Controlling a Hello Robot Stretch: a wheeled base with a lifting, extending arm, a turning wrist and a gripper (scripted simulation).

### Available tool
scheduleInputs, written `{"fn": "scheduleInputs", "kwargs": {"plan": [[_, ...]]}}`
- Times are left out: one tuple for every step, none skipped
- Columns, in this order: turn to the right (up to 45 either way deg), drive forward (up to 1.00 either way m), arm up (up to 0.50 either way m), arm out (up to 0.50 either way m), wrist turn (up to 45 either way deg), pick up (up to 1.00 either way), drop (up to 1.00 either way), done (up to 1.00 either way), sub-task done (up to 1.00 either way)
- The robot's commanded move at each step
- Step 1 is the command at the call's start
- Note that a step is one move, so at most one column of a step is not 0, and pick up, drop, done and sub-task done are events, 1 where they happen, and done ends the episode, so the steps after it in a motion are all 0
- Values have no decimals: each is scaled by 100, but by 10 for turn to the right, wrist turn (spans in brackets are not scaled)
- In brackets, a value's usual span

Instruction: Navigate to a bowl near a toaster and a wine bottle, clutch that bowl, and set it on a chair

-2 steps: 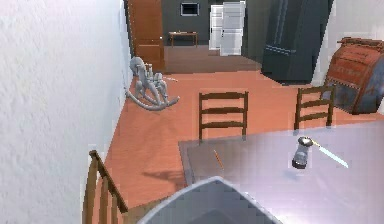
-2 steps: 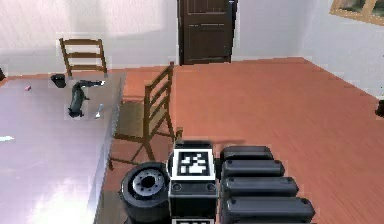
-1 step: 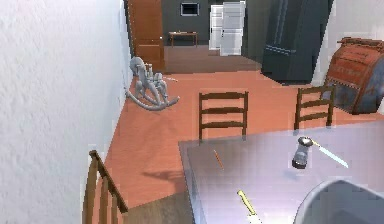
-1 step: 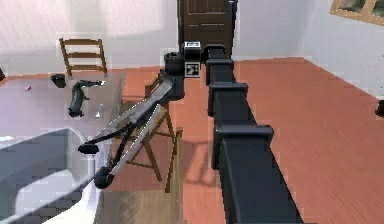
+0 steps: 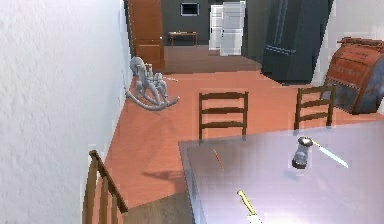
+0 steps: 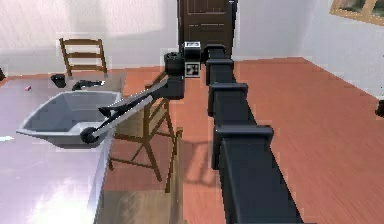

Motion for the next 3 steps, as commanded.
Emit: {"fn": "scheduleInputs", "kwargs": {"plan": [[0,0,-32,0,0,0,0,0,0],[0,0,-50,0,0,0,0,0,0],[0,0,0,0,0,0,100,0,0]]}}
